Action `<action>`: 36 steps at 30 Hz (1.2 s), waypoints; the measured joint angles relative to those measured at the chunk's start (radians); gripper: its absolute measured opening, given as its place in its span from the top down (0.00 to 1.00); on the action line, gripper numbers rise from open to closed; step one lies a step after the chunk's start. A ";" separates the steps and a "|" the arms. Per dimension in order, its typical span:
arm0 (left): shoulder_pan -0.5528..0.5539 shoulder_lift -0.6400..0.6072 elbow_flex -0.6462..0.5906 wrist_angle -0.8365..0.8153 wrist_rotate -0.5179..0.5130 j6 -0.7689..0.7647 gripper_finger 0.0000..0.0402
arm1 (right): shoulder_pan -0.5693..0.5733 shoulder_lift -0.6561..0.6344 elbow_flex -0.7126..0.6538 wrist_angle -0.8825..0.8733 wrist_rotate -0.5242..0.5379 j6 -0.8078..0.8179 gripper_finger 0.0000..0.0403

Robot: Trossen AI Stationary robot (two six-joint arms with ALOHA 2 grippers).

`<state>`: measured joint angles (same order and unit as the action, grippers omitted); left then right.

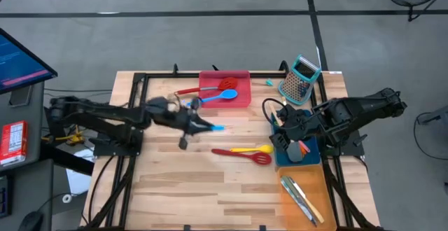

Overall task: Pick & Place Kitchen Items
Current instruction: Put the blue spatula into the blue bin

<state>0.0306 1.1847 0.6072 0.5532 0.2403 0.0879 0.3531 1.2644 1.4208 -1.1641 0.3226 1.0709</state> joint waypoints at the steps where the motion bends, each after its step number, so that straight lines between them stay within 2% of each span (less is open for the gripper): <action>1: 0.014 -0.032 -0.002 0.001 -0.001 -0.025 0.95 | 0.000 0.000 0.000 0.001 0.000 -0.002 0.51; 9: 0.088 -0.252 0.000 0.133 -0.005 -0.398 0.95 | -0.001 0.000 0.000 0.017 0.001 -0.008 0.51; 19: 0.087 -0.387 0.000 0.403 -0.004 -0.861 0.95 | 0.000 0.000 0.000 0.030 0.002 -0.035 0.51; 28: 0.087 -0.405 0.000 0.663 -0.014 -0.983 0.95 | 0.000 0.000 0.000 0.051 0.002 -0.060 0.51; 36: 0.087 -0.403 0.000 0.691 -0.027 -0.991 0.95 | 0.000 0.000 0.000 0.051 0.002 -0.060 0.51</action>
<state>0.1173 0.7821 0.6075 1.2446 0.2135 -0.9031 0.3531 1.2644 1.4208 -1.1133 0.3244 1.0111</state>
